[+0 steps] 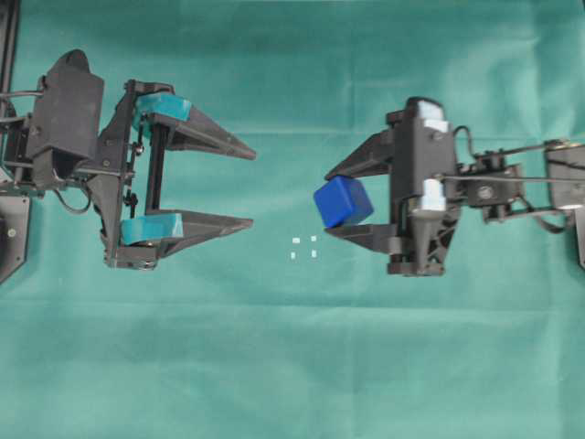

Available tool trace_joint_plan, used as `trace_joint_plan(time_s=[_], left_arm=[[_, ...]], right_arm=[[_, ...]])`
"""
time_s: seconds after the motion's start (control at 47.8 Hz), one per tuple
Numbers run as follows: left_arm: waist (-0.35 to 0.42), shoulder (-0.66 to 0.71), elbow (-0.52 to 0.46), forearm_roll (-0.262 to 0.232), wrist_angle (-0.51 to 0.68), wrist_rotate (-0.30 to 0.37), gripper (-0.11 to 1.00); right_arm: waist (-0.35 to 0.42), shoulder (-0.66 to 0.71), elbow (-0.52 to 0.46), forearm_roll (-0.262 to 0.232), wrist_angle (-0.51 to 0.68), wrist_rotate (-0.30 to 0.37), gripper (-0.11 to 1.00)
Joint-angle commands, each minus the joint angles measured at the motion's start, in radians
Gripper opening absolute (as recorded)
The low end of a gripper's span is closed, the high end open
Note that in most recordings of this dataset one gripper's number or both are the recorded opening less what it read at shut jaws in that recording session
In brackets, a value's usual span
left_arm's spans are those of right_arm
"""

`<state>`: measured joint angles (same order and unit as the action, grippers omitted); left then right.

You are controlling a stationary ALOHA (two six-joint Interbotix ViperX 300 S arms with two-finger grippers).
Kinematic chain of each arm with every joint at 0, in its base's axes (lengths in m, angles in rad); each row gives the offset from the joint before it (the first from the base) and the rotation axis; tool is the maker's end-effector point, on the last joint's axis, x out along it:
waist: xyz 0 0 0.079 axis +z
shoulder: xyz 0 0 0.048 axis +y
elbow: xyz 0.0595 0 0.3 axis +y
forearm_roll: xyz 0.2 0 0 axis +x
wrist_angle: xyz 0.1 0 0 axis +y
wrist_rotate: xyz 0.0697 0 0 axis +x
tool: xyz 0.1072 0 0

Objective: Handover the blue block to the right arm after grasping it with the left arm, then place it in the designated position.
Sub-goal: 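Carry the cube with the right gripper toward the right-center of the table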

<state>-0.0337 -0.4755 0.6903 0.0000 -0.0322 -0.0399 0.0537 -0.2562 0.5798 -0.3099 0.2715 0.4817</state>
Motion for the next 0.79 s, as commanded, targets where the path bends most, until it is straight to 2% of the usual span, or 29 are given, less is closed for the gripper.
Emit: trace_joint_plan(time_s=[0.0,0.397,0.774], left_arm=[[-0.002,-0.008,-0.028,0.000,-0.005,0.002,1.00],[-0.002,-0.006,-0.028,0.000,-0.005,0.002,1.00],[-0.002,-0.006,-0.028,0.000,-0.006,0.002,1.00]], right_arm=[[0.002,0.025,-0.025,0.002,-0.038,0.002,0.63],[-0.008,0.230,-0.026,0.003,-0.233,0.003,0.63],[-0.025,0.391,-0.054,0.005,-0.350,0.005,0.63]])
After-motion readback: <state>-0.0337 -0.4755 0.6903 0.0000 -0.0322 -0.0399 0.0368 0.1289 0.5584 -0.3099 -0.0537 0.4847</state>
